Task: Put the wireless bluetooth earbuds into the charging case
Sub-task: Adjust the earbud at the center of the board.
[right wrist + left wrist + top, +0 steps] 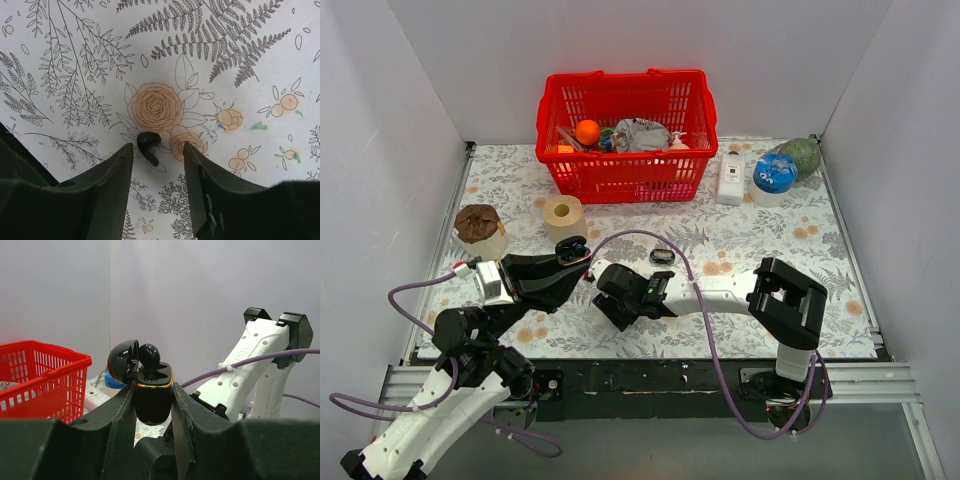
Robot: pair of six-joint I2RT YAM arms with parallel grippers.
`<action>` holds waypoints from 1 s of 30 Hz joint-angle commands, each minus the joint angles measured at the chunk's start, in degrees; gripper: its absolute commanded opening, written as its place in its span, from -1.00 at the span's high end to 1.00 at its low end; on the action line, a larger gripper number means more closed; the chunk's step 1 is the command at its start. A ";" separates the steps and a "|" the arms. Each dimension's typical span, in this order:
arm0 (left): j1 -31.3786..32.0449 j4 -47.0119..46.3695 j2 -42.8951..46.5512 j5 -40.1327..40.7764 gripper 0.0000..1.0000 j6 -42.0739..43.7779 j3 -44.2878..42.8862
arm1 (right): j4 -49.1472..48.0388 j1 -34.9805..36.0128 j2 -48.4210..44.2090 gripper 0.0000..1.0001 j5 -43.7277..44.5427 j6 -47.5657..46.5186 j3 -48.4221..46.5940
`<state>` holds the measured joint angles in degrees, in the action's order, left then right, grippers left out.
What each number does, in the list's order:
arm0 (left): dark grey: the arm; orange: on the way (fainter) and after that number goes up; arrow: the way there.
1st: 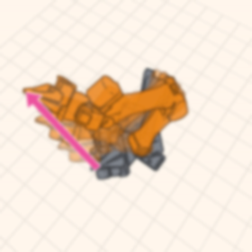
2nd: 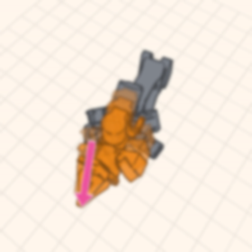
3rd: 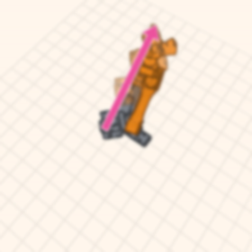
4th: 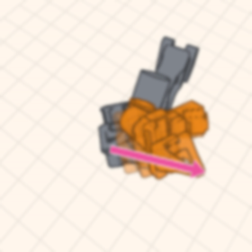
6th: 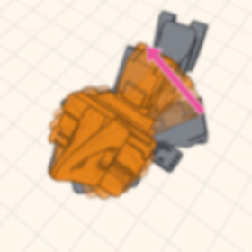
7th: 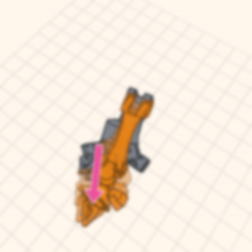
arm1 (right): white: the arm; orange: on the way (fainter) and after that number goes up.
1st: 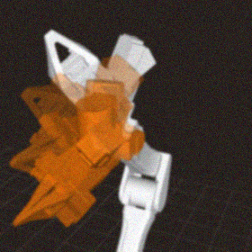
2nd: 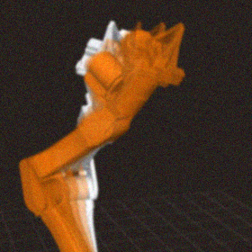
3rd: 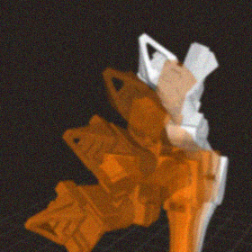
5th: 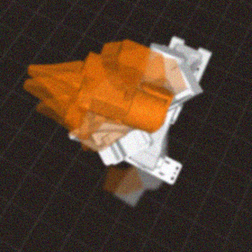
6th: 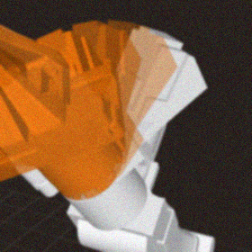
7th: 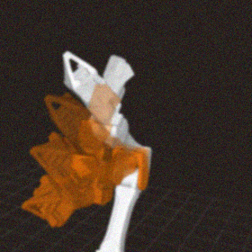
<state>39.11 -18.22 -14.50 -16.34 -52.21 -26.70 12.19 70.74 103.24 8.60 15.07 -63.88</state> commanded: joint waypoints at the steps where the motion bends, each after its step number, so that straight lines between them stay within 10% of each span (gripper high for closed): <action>1: -0.18 0.55 0.35 0.25 1.00 0.97 -0.81 | 1.09 0.10 0.64 -0.04 -0.34 0.22 -3.36; 18: -0.18 0.11 -0.09 -0.54 1.00 0.96 -0.72 | 1.44 0.63 1.44 -0.03 -0.17 0.92 -3.80; 30: -0.18 -2.17 2.99 -4.49 1.00 4.30 4.54 | 3.71 0.01 -22.08 -0.10 14.24 5.14 2.00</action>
<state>39.11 -19.05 -12.49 -19.46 -49.69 -23.70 14.83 70.98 92.53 14.52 18.17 -62.35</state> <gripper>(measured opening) 0.289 0.549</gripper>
